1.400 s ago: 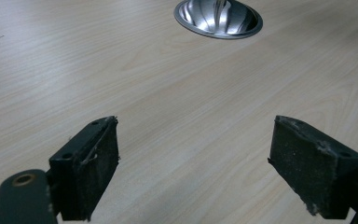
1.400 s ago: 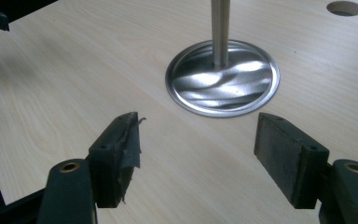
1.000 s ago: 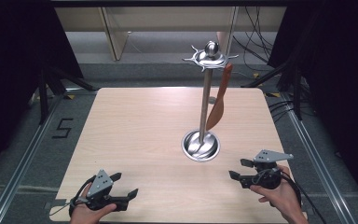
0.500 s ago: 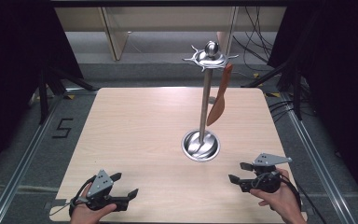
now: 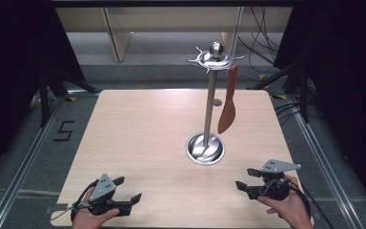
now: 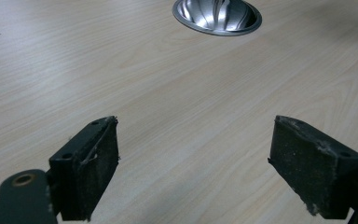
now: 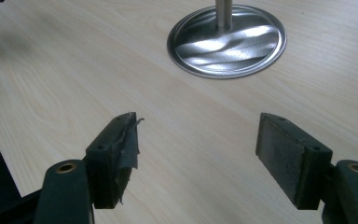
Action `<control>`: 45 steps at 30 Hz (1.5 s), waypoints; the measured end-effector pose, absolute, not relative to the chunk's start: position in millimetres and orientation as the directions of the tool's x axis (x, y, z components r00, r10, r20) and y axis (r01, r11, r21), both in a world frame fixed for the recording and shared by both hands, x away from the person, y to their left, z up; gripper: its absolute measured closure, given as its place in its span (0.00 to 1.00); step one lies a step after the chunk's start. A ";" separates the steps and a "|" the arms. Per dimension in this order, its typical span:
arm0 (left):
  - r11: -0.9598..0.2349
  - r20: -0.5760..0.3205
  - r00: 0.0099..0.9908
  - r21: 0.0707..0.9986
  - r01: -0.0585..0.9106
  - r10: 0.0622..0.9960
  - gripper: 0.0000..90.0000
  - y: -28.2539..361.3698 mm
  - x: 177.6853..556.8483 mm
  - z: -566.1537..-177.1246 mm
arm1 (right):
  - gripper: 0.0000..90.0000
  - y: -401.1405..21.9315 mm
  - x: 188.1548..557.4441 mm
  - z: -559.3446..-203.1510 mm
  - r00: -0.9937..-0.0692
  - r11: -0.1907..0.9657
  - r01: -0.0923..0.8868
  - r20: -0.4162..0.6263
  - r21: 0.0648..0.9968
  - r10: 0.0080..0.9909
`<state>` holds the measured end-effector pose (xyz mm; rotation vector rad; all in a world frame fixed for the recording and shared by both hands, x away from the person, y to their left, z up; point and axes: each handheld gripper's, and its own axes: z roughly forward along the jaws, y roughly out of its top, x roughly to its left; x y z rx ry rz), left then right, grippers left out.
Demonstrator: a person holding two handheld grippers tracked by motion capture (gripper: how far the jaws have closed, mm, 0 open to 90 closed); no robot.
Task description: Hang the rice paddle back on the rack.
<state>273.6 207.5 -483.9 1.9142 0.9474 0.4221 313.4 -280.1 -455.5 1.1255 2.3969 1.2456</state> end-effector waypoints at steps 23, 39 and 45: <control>-0.279 -0.091 0.648 0.851 0.445 0.756 0.16 207.8 273.4 -484.8 | 0.28 -285.4 296.7 -461.2 -0.651 0.324 0.573 0.178 0.753 0.738; -0.287 -0.085 0.649 0.848 0.445 0.756 0.16 207.4 272.7 -484.3 | 0.28 -289.0 285.0 -466.6 -0.645 0.319 0.577 0.180 0.752 0.743; -0.290 -0.081 0.648 0.847 0.445 0.757 0.16 207.3 272.3 -483.9 | 0.28 -291.7 281.4 -468.6 -0.658 0.339 0.560 0.156 0.756 0.737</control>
